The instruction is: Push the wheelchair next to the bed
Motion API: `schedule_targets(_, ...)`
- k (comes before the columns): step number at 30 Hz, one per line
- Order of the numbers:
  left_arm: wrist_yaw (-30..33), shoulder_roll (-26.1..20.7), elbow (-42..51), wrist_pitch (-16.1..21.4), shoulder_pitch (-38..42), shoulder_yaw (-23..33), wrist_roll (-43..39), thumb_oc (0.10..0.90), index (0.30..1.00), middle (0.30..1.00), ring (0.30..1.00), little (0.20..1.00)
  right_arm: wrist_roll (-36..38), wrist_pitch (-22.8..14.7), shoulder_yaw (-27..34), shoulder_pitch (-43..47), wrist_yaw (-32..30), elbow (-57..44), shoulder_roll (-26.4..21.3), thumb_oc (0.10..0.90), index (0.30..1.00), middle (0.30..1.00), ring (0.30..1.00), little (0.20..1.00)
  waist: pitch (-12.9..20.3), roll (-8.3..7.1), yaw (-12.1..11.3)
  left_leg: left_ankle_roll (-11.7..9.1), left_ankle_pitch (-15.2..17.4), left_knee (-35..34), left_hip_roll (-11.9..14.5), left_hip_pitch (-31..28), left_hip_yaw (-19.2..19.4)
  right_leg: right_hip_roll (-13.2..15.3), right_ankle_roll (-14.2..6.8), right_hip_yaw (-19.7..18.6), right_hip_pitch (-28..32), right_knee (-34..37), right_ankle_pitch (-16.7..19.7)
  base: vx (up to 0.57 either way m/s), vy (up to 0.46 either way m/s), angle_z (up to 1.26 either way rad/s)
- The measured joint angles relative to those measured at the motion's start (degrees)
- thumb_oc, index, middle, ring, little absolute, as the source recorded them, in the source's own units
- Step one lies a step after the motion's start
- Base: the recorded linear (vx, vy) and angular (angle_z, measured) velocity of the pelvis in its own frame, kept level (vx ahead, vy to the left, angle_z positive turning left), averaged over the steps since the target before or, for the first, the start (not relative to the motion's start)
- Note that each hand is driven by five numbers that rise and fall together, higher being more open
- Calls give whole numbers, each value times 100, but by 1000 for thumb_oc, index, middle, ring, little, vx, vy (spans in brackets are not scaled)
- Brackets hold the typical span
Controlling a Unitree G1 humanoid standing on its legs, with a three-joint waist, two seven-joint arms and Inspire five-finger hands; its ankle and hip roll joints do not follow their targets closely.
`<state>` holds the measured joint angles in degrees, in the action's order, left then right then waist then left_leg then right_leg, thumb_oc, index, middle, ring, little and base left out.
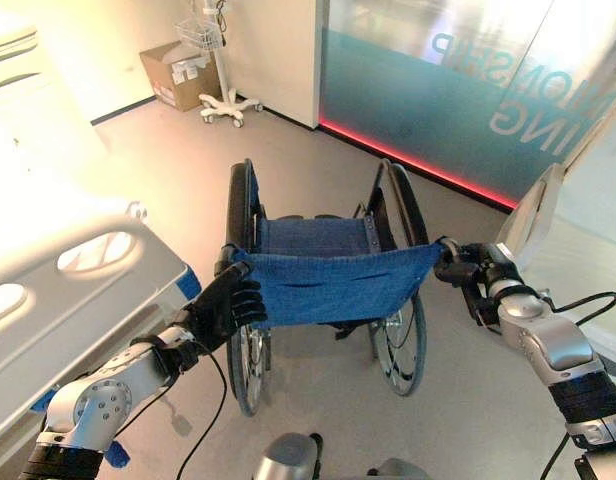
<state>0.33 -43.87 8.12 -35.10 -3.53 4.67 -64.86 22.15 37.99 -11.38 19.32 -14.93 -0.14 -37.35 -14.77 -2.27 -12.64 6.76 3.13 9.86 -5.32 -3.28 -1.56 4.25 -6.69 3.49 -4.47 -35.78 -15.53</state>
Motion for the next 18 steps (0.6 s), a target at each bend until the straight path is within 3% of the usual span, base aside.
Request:
schedule_targets(1,-1,1,-13,5,4,-1,0,400,300,300,300,300,-7,-4,-4,-2,0,-2,0,400,300,300,300,300,-4,9,26,7,2,-16,-6,-24,-10,8,2,3,-69,183,2,347,-164,20)
schedule_targets(3,48,-17,-42,10,19,-95,5,400,300,300,300,300,-54,-12,15,-91,4,-47,-12,400,300,300,300,300,-7,14,365,60,11,-30,-140,-130,-162,81,-92,-79,-369,985,160,473,-221,79)
schedule_targets(4,108,-4,-72,11,53,-214,15,400,300,300,300,300,-48,-10,36,-170,14,-71,-59,400,300,300,300,300,-8,26,584,72,77,-15,-237,-188,-375,146,-178,-255,-403,1532,365,492,-237,100)
schedule_targets(5,98,19,-100,11,52,-226,-3,400,300,300,300,300,-47,8,43,-218,14,-130,-117,400,300,300,300,300,-3,3,641,45,128,-21,-318,-225,-450,196,-242,-396,-490,1792,555,481,-240,85)
schedule_targets(6,91,57,-102,11,51,-270,-19,400,300,300,300,300,53,66,74,-276,36,-247,-273,400,300,300,300,300,-13,-18,736,133,277,124,-430,-208,-461,294,-299,-664,-629,2289,966,334,-178,57)
schedule_targets(8,146,73,-107,10,40,-411,-21,400,300,300,300,300,81,128,171,-345,95,-261,-290,400,300,300,300,300,-18,-18,851,151,388,254,-488,-340,-376,462,-172,-622,-609,2933,1341,385,-265,52)
schedule_targets(11,142,217,-121,10,-11,-409,-20,400,300,300,300,300,101,293,173,-338,116,-261,-336,400,300,300,300,300,-17,-33,854,99,681,483,-425,-394,-351,393,-72,-603,-612,2555,1397,417,-290,46)
schedule_targets(13,140,294,-73,5,-17,-370,-19,400,300,300,300,300,197,334,171,-306,125,-262,-437,400,300,300,300,300,10,-30,826,-100,840,549,-232,-438,-355,143,-2,-507,-495,2111,1398,362,-248,36)
schedule_targets(15,162,229,-3,0,-73,-332,-16,400,300,300,300,300,310,356,115,-249,143,-257,-487,400,300,300,300,300,51,-39,763,-440,933,628,-27,-482,-315,-107,274,-142,-165,2138,1398,284,-265,34)
schedule_targets(16,171,287,15,-7,-84,-247,-13,400,300,300,300,300,315,363,69,-143,153,-211,-496,400,300,300,300,300,26,-23,724,-768,1147,1485,-46,-184,-423,-160,508,-105,-137,2055,1368,363,-299,26)
schedule_targets(17,239,376,14,-18,-65,-247,5,400,300,300,300,300,320,372,63,-96,189,-110,-477,400,300,300,300,300,8,14,611,-1059,1009,2942,-69,457,-461,-276,580,-127,-56,2023,1323,227,-182,6)
schedule_targets(18,248,393,13,-43,-73,-247,6,400,300,300,300,300,320,376,49,-97,202,-102,-486,400,300,300,300,300,8,14,482,-1274,796,3311,-86,626,-488,-310,621,-153,-19,2029,1298,303,-213,-18)
